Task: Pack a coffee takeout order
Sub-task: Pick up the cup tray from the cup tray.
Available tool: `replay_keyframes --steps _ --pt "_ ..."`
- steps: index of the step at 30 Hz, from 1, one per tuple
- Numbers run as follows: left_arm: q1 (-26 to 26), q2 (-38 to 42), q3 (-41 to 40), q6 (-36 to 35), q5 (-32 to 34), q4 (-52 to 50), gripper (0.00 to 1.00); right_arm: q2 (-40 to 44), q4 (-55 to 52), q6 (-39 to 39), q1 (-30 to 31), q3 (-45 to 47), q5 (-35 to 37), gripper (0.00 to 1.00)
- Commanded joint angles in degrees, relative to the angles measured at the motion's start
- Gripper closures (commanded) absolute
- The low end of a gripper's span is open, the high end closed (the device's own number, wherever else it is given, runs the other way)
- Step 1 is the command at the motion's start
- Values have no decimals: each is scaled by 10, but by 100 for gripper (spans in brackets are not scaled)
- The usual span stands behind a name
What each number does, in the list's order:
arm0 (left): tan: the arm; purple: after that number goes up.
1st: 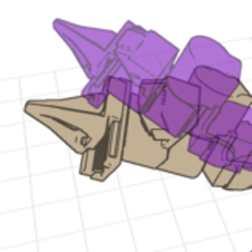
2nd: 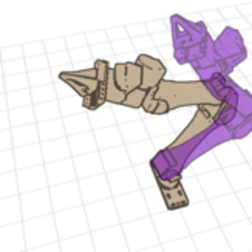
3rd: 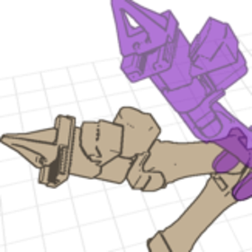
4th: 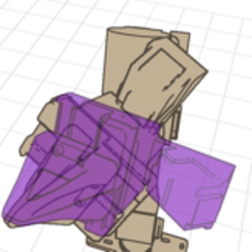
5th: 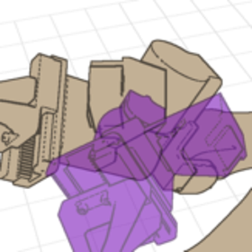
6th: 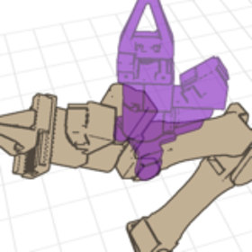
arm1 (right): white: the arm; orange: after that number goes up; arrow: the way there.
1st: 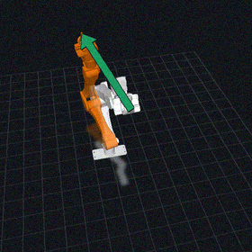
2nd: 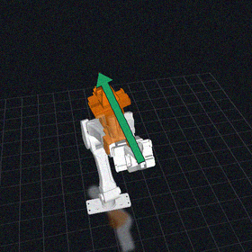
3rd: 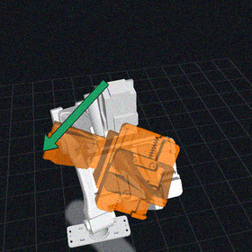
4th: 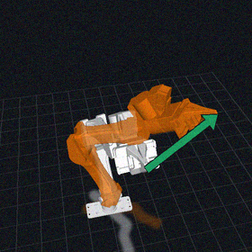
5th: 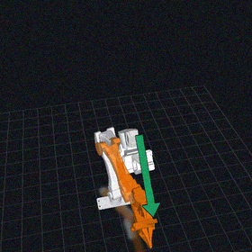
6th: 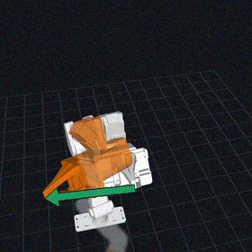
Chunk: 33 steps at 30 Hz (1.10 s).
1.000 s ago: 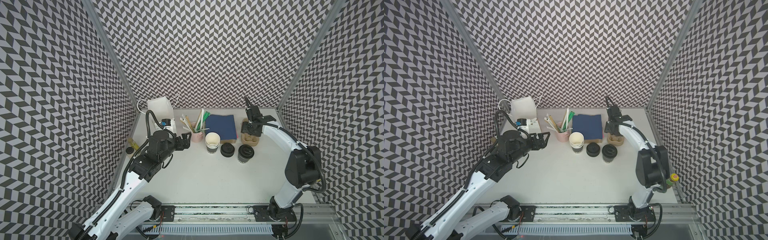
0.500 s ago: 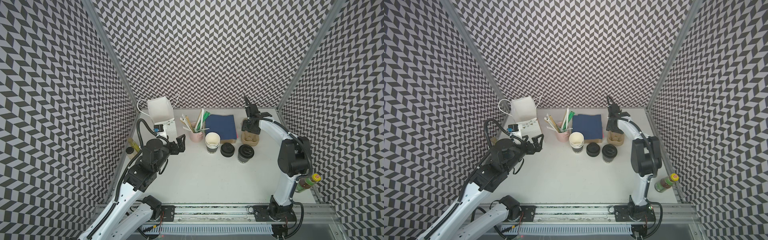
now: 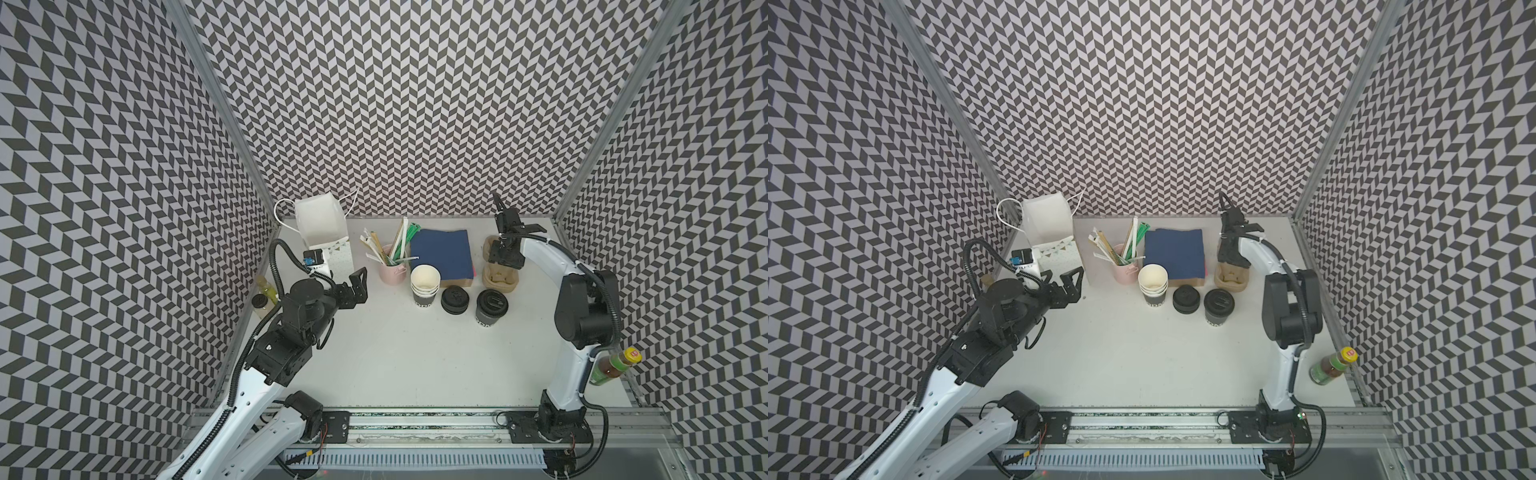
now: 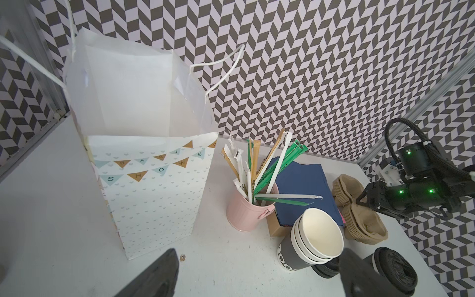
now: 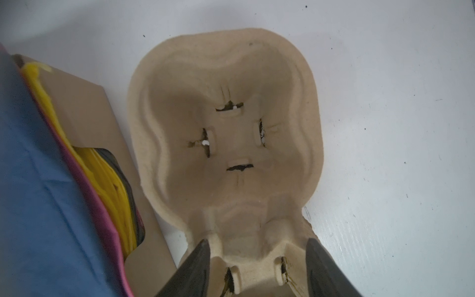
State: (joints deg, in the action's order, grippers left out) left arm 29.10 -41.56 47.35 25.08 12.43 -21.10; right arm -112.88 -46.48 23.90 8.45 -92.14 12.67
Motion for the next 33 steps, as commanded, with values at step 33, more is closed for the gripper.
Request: replay_keyframes --steps 33 --pt "-4 5 -7 -13 12 0 3 -38 7 -9 5 -25 -18 59"
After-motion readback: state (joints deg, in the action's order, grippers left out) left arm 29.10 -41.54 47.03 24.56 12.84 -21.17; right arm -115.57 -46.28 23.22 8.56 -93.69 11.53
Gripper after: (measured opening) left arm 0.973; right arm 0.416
